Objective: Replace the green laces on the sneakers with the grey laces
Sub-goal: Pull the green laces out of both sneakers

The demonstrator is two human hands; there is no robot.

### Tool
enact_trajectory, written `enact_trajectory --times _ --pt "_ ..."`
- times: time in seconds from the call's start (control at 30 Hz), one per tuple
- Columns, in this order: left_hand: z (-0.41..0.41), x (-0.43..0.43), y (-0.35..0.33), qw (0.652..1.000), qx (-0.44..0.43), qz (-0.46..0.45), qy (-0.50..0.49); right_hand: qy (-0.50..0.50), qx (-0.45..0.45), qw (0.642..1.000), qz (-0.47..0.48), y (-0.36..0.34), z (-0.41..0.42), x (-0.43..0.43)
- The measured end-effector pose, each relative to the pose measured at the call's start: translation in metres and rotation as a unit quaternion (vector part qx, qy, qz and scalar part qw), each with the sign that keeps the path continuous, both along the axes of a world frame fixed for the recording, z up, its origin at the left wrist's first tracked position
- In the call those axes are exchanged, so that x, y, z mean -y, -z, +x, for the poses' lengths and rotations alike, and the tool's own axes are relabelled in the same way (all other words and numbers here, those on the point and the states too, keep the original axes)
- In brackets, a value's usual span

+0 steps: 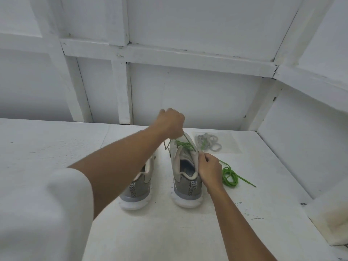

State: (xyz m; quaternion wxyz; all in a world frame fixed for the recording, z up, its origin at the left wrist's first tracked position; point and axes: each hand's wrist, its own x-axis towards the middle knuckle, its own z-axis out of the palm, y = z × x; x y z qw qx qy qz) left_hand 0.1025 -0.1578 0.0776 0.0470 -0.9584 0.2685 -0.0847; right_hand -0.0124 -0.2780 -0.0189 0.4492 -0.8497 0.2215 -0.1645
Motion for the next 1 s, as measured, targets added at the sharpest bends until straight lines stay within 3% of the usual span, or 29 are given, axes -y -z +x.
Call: enact_trajectory --times 0.13,0.23,0.33,0.43,0.63,1.0 --pt "0.009 -0.015 -0.017 0.998 0.014 -0.044 -0.045 0.003 0.000 1.000 0.002 0.000 0.000 0.000" --pt "-0.002 -0.001 -0.003 0.996 -0.023 -0.090 -0.007 0.004 0.000 1.000 0.001 0.001 0.000 0.000" --pt "-0.019 0.020 0.026 0.991 -0.091 -0.070 0.073 0.004 -0.003 1.000 0.006 0.001 0.000 0.000" --pt "-0.030 0.032 0.051 0.989 -0.123 -0.030 0.082 0.001 -0.002 1.000 0.010 0.003 0.001 0.001" --pt "-0.021 0.023 0.040 0.994 -0.068 -0.039 0.072 0.005 0.000 1.000 0.015 0.003 0.001 0.000" --pt "0.017 -0.031 -0.020 0.968 0.007 -0.249 -0.027 0.004 0.006 1.000 0.013 0.002 0.000 -0.002"
